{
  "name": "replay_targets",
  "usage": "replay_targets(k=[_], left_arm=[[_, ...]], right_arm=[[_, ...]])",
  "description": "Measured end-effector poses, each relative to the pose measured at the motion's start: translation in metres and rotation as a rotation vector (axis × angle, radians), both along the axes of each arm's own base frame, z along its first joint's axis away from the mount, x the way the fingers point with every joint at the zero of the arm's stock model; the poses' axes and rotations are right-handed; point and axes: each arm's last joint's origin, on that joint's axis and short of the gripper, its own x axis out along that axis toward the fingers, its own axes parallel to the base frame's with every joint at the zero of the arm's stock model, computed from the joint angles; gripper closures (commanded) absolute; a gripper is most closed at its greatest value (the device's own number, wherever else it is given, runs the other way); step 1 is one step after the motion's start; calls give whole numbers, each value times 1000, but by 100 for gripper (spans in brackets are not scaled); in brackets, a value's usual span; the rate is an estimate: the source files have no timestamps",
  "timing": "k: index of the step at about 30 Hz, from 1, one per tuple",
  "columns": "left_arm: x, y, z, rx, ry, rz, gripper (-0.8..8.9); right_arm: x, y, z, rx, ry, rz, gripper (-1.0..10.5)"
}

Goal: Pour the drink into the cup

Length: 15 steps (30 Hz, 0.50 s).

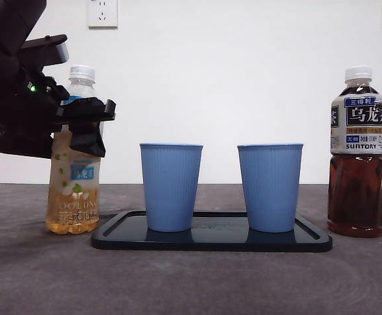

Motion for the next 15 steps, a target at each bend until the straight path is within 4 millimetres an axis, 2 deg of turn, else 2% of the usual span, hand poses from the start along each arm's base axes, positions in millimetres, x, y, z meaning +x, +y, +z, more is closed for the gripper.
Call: replay_targets(k=[1, 5, 6, 15], left_arm=[[0, 0, 0, -2, 2, 2, 535], [-5, 3, 3, 5, 25, 2, 332], [-6, 3, 5, 6, 27, 2, 313], [-25, 12, 28, 3, 21, -4, 304]], right_arm=[[0, 0, 0, 0, 0, 0, 452], [0, 0, 0, 0, 0, 0, 452], [0, 0, 0, 0, 0, 0, 452], [0, 0, 0, 0, 0, 0, 452]])
